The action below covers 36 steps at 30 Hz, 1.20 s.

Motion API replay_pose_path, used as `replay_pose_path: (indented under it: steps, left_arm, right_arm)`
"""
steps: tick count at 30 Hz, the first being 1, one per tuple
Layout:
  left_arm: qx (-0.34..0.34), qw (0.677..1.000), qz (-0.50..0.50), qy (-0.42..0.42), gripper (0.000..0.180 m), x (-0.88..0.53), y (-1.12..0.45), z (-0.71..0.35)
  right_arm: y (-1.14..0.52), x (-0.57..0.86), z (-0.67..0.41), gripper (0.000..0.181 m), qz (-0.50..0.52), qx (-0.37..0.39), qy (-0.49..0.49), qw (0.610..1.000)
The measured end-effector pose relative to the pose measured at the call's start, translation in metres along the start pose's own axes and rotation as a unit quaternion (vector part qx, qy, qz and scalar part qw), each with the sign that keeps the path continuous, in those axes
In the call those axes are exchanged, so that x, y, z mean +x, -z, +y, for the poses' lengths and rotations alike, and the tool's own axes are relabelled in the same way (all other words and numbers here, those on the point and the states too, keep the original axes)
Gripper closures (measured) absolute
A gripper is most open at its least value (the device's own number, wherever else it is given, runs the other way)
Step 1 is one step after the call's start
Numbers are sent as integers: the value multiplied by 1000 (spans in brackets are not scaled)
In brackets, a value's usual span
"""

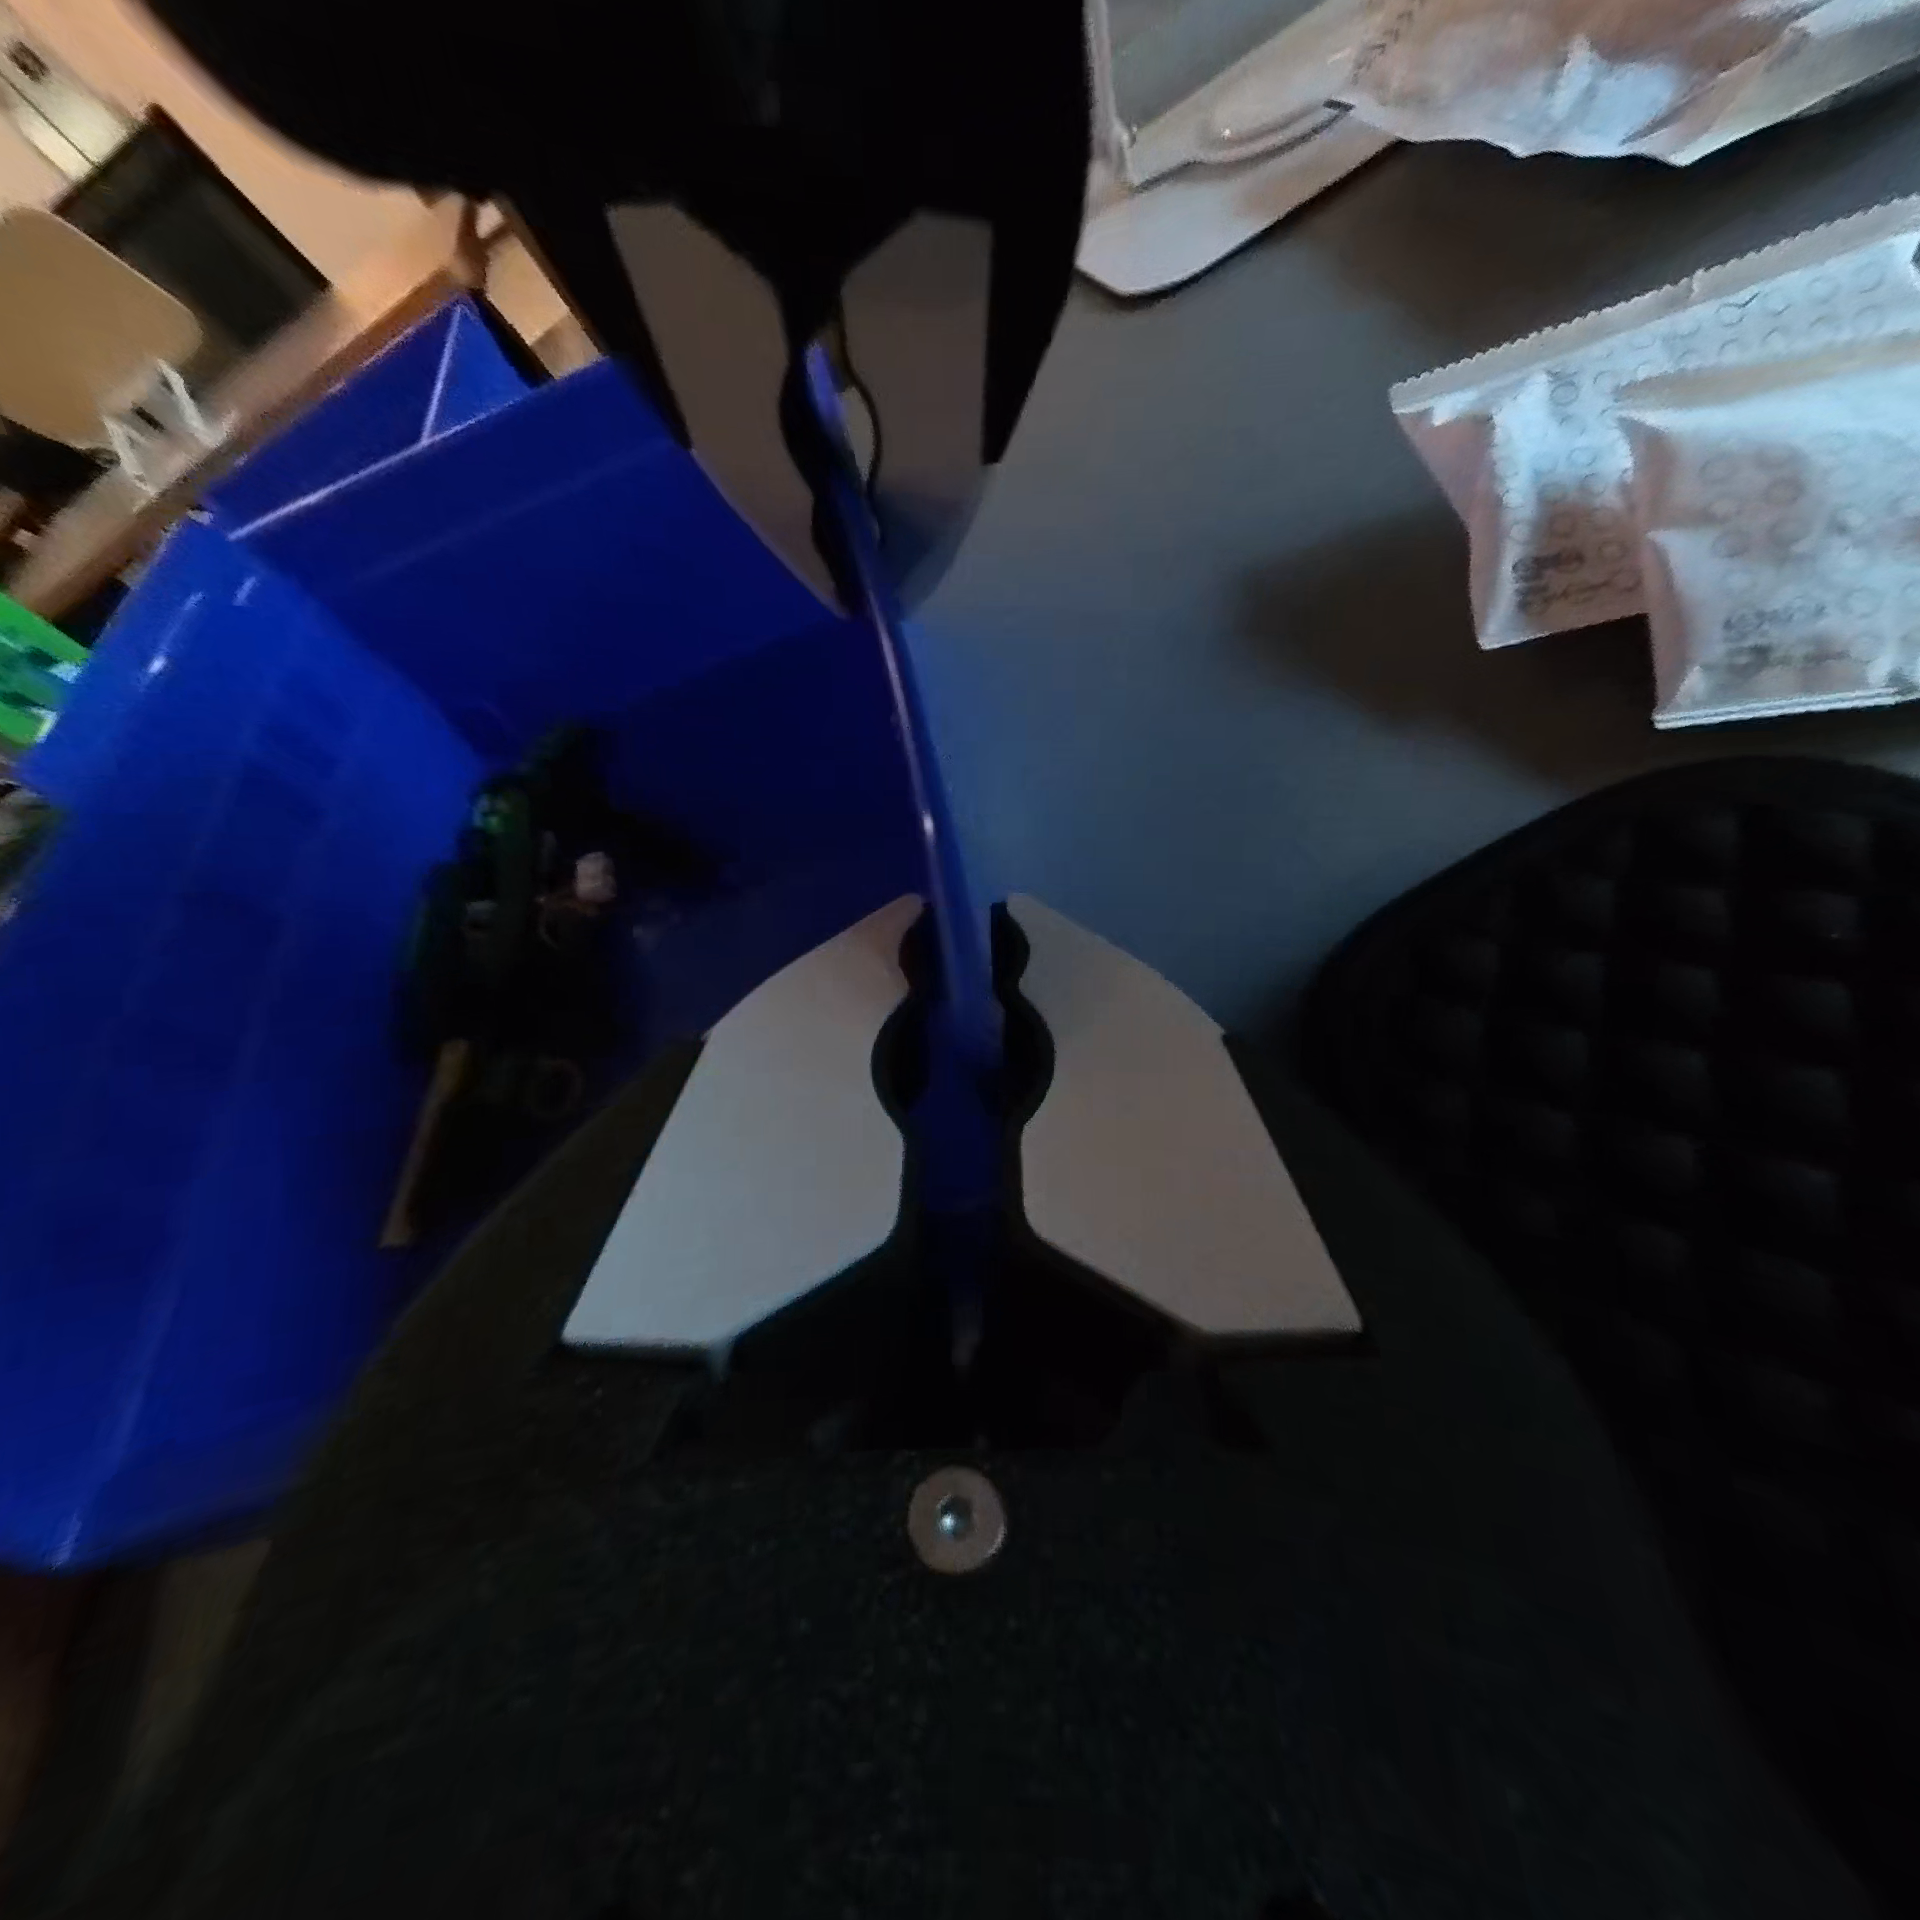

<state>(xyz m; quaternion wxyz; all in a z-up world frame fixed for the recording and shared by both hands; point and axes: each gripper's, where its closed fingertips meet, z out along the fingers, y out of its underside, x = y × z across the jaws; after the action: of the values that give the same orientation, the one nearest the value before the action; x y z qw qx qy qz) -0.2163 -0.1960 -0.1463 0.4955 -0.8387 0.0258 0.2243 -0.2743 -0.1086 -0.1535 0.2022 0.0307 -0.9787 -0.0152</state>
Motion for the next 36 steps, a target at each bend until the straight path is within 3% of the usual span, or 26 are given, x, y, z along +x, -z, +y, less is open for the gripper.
replay_pose_path:
  steps: [19, 21, 23, 26, 29, 31, 34, 36]
  left_arm:
    - [-22, 998, 30, 46, 163, 17, 40, 12]
    - [4, 996, 49, 74, 160, 18, 46, 9]
    - [54, 993, 43, 94, 145, 8, 57, -6]
    - [102, 992, -2, 76, 135, -27, 86, -30]
    - [98, 989, -92, 59, 140, -94, 117, -45]
    - [34, 990, -136, 31, 134, -141, 124, -40]
    - [-32, 994, -92, 57, 123, -185, 105, -37]
    - [-72, 993, -16, 93, 124, -196, 81, -31]
  right_arm:
    - [-5, -12, -49, 173, -28, 50, 24, 998]
    - [-4, -9, -52, 165, -7, 64, 13, 998]
    - [4, -4, -55, 151, 13, 93, -15, 995]
    - [29, 5, -54, 133, 44, 152, -79, 984]
    - [65, 19, -57, 118, 69, 241, -171, 953]
    - [85, 29, -59, 116, 75, 304, -242, 918]
    - [92, 41, -45, 118, 71, 321, -407, 852]
    - [91, 43, -32, 125, 68, 315, -538, 779]
